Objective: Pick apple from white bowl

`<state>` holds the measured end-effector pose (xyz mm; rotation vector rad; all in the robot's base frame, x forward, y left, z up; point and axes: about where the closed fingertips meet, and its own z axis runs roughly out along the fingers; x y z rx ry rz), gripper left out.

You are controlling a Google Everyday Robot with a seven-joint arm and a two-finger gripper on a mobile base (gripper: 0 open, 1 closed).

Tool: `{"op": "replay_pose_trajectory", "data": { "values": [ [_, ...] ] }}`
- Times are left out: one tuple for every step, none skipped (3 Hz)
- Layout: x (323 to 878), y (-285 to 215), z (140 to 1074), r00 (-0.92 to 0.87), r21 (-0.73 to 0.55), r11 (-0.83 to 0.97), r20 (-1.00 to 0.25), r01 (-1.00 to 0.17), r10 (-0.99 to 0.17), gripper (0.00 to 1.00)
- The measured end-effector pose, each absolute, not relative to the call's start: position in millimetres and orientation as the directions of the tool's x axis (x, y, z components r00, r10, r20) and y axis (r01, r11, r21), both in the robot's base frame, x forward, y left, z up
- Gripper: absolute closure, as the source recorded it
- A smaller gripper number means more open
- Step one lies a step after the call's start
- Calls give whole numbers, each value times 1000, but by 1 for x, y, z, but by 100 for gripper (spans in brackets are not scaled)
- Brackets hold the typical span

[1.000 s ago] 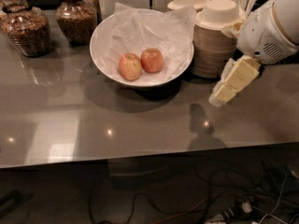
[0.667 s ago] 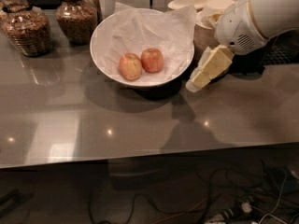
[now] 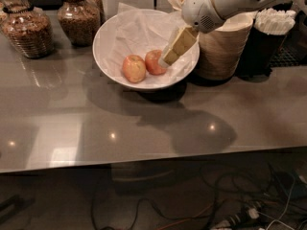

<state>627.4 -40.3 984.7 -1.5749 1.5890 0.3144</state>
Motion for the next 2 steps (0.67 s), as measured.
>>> {"op": "replay_pose_trajectory", "data": {
  "values": [
    [627,-40,984,159,-378,173,-702,-909,-695,0],
    [641,-45,972,177,-409,171,-685,-896,-706,0]
  ]
}}
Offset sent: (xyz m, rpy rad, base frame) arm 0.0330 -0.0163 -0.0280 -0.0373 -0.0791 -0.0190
